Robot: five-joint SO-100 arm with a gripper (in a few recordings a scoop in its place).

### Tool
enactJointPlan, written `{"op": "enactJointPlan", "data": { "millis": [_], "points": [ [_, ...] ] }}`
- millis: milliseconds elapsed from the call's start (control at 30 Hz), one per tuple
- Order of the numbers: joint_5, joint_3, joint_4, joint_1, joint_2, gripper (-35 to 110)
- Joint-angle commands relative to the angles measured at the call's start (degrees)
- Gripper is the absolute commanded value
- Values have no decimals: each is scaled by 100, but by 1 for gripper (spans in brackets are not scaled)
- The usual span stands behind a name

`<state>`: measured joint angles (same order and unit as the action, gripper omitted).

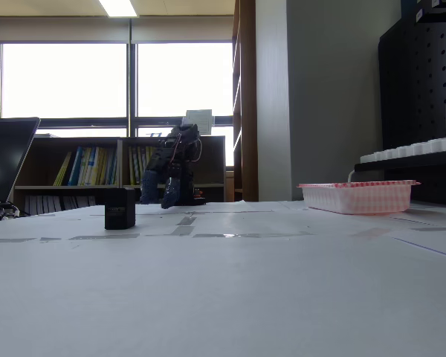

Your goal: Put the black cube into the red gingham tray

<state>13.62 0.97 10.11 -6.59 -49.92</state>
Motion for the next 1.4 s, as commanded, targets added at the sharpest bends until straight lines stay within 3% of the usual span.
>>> {"op": "enactJointPlan", "data": {
  "millis": [0,233,633,900,1367],
  "points": [
    [-176,255,1969,-132,-1644,47],
    [-396,1072,3604,-158,-3718,57],
    [-659,3015,5493,-343,-6504,57],
    [-694,4034,5502,-334,-7207,57],
    [-1195,6082,4113,-158,-7805,57]
  ]
}}
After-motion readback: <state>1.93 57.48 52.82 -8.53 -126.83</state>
